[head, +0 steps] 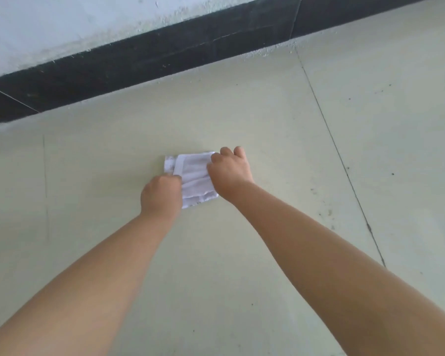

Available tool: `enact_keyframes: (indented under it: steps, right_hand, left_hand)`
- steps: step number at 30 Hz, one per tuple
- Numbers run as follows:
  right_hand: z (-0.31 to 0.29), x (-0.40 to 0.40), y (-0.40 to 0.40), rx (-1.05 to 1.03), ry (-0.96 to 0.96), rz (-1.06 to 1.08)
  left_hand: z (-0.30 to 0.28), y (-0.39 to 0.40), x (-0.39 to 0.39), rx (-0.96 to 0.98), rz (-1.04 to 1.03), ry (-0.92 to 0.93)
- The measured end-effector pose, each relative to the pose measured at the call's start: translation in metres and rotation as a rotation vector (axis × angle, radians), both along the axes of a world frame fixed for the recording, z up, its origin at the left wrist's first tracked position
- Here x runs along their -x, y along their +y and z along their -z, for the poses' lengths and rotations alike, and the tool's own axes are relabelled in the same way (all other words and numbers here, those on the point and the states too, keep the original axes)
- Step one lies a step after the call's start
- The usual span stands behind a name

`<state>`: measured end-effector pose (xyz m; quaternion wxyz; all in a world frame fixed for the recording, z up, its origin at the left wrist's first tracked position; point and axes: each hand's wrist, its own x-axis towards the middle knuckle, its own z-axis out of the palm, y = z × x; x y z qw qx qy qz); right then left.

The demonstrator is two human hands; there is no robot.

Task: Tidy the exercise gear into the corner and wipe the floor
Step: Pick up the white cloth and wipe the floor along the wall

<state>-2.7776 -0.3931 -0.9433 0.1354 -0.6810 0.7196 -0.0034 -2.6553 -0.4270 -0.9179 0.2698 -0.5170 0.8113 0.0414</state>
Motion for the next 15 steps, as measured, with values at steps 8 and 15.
enact_keyframes:
  steps: [8, 15]
  right_hand:
    - [-0.003, 0.105, 0.042, -0.182, 0.101, 0.341]
    - [0.006, 0.110, 0.215, -0.193, 0.090, 0.763]
  left_hand:
    - [0.006, 0.012, 0.113, -0.081, 0.467, 0.129]
    - [0.014, 0.120, 0.151, -0.472, 0.665, 0.302]
